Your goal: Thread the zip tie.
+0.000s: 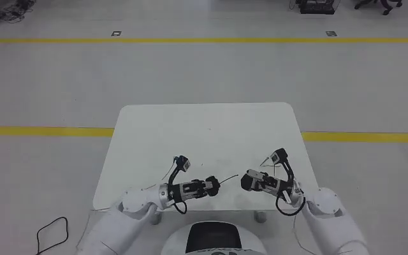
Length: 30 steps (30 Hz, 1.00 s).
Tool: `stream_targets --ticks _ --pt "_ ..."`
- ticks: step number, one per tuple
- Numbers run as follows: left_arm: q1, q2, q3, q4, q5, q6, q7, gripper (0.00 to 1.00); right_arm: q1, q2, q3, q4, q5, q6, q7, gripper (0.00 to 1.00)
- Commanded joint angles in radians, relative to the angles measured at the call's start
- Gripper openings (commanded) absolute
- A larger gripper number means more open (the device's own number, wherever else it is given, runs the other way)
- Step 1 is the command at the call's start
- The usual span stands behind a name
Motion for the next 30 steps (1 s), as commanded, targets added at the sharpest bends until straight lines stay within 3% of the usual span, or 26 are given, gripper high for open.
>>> stream_targets --ticks 1,3,10,12,13,15,18,23,26,30 --pt "-0.006 0.003 -0.002 0.020 -0.003 0.002 -0.011 0.00 0.012 -0.002 -0.005 0.023 0.032 0.000 0.074 1.00" --pt "-0.019 0.005 -0.004 0.031 0.028 0.000 -0.007 0.00 0.015 -0.002 -0.004 0.029 0.035 0.000 0.085 1.00" --pt "-0.020 0.004 0.005 0.031 0.003 0.016 -0.010 0.00 0.014 -0.003 -0.007 0.031 0.042 0.005 0.083 1.00" --pt "-0.029 0.005 0.015 0.037 -0.018 0.022 -0.047 0.00 0.027 -0.003 -0.018 0.065 0.111 0.036 0.126 1.00" --pt "-0.033 0.003 0.025 0.040 -0.079 0.020 -0.093 0.00 0.045 0.000 -0.023 0.106 0.146 0.055 0.197 1.00" --pt "-0.044 0.002 0.034 0.054 -0.137 0.016 -0.150 0.00 0.074 0.003 -0.023 0.161 0.175 0.051 0.254 1.00" --pt "-0.069 0.001 0.053 0.076 -0.142 0.009 -0.197 0.00 0.100 0.014 -0.069 0.193 0.198 0.056 0.254 1.00" --pt "-0.078 0.002 0.055 0.078 -0.111 0.000 -0.195 0.00 0.100 0.014 -0.069 0.193 0.198 0.056 0.254 1.00" --pt "-0.076 0.002 0.063 0.065 -0.089 0.009 -0.149 0.00 0.097 0.013 -0.080 0.194 0.216 0.061 0.237 1.00" --pt "-0.075 0.006 0.067 0.062 -0.106 0.015 -0.163 0.00 0.110 0.016 -0.094 0.218 0.249 0.062 0.254 1.00"
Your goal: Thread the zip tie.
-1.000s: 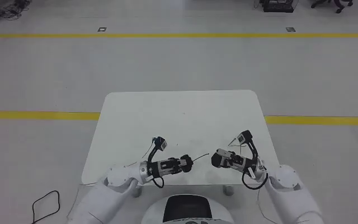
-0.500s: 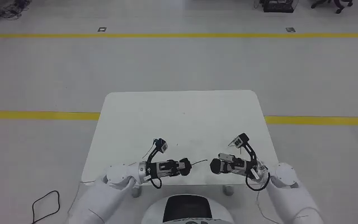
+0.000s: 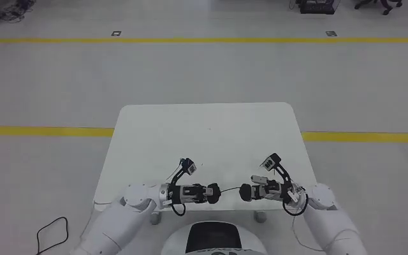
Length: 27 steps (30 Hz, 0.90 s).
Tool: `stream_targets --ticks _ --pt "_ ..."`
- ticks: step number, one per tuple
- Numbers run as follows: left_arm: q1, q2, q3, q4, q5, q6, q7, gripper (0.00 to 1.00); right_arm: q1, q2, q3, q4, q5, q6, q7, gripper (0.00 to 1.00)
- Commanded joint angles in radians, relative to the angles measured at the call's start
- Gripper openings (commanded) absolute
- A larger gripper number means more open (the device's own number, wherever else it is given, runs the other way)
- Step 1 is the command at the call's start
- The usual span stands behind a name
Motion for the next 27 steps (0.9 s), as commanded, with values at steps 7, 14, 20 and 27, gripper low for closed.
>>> stream_targets --ticks 7,14,20,27 --pt "0.004 0.007 0.008 0.005 -0.023 0.013 0.001 0.00 0.021 0.021 -0.051 0.015 0.038 -0.024 0.001 0.64" --pt "-0.005 0.009 0.021 0.015 -0.037 0.012 0.003 0.00 0.030 0.046 -0.083 0.028 0.073 -0.048 0.001 0.41" --pt "-0.014 0.012 0.029 0.023 -0.040 0.010 0.004 0.00 0.037 0.064 -0.106 0.029 0.091 -0.060 0.001 0.31" --pt "-0.021 0.015 0.040 0.026 -0.041 0.008 0.006 0.00 0.049 0.082 -0.130 0.031 0.104 -0.060 0.001 0.22"
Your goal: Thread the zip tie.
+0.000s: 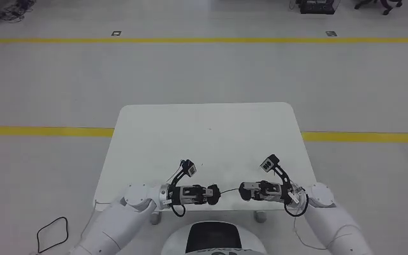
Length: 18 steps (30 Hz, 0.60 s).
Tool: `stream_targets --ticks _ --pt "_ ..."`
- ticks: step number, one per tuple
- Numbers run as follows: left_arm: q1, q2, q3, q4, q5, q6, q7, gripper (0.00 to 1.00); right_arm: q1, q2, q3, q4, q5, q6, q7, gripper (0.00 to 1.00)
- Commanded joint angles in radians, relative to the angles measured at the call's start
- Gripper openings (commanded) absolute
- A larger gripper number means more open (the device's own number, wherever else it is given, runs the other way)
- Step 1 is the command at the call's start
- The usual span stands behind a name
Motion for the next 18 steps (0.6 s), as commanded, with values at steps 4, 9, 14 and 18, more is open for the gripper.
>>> stream_targets --ticks 4,9,14,18 --pt "-0.006 0.003 0.007 0.003 -0.003 0.001 0.002 0.00 0.009 0.009 -0.015 0.005 0.005 0.000 0.000 0.16" --pt "-0.009 0.004 0.015 0.007 -0.015 -0.005 -0.001 0.00 0.017 0.014 -0.029 0.015 0.010 0.000 0.000 0.10" --pt "-0.015 0.006 0.023 0.011 -0.012 -0.009 -0.006 0.00 0.024 0.018 -0.031 0.025 0.014 0.000 0.000 0.09" --pt "-0.018 0.008 0.029 0.010 -0.011 -0.008 -0.007 0.00 0.025 0.018 -0.030 0.028 0.013 0.000 0.000 0.08"
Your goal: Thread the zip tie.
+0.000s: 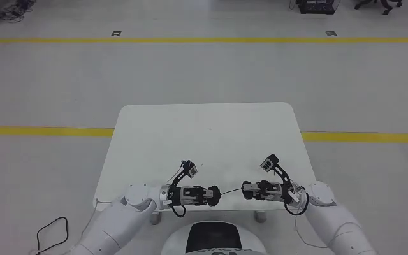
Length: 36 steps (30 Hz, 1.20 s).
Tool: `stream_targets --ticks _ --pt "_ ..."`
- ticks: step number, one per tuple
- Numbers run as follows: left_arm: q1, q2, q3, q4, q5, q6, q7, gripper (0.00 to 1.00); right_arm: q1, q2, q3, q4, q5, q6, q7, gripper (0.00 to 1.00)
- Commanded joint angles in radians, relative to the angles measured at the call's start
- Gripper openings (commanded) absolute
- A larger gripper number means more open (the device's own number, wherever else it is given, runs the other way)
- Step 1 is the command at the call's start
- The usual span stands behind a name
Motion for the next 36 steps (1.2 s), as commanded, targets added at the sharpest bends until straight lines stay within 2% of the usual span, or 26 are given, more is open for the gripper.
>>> stream_targets --ticks 1,12,17,18,24,25,26,31,36 --pt "-0.002 0.001 0.003 -0.001 0.000 0.001 0.000 0.00 0.000 0.000 0.000 0.001 -0.001 0.000 0.000 0.08" --pt "-0.010 0.006 0.018 -0.001 0.001 0.004 0.006 0.00 0.001 0.001 -0.004 -0.001 -0.007 0.000 0.000 0.11" --pt "-0.012 0.008 0.024 -0.001 0.000 0.004 0.007 0.00 0.001 0.002 -0.005 -0.002 -0.006 0.000 0.000 0.04" --pt "-0.012 0.009 0.025 -0.001 0.000 0.004 0.007 0.00 0.001 0.002 -0.005 -0.002 -0.006 0.000 0.000 0.00" --pt "-0.015 0.012 0.029 0.004 0.003 0.007 0.029 0.00 0.000 0.002 -0.001 -0.001 -0.015 0.000 0.000 0.00" --pt "-0.014 0.012 0.028 0.005 -0.001 0.010 0.039 0.76 0.000 0.002 0.000 -0.002 -0.015 0.000 0.000 0.00" --pt "-0.014 0.012 0.029 0.003 -0.001 0.011 0.042 1.00 -0.001 0.002 0.002 -0.002 -0.015 0.000 0.000 0.00" --pt "-0.008 0.016 0.022 0.004 -0.007 -0.001 0.069 1.00 -0.006 0.001 0.017 0.001 -0.004 0.000 0.000 0.00" --pt "0.010 0.025 -0.009 0.017 -0.024 -0.013 0.088 1.00 -0.008 0.001 0.034 0.008 0.009 0.000 0.000 0.00"
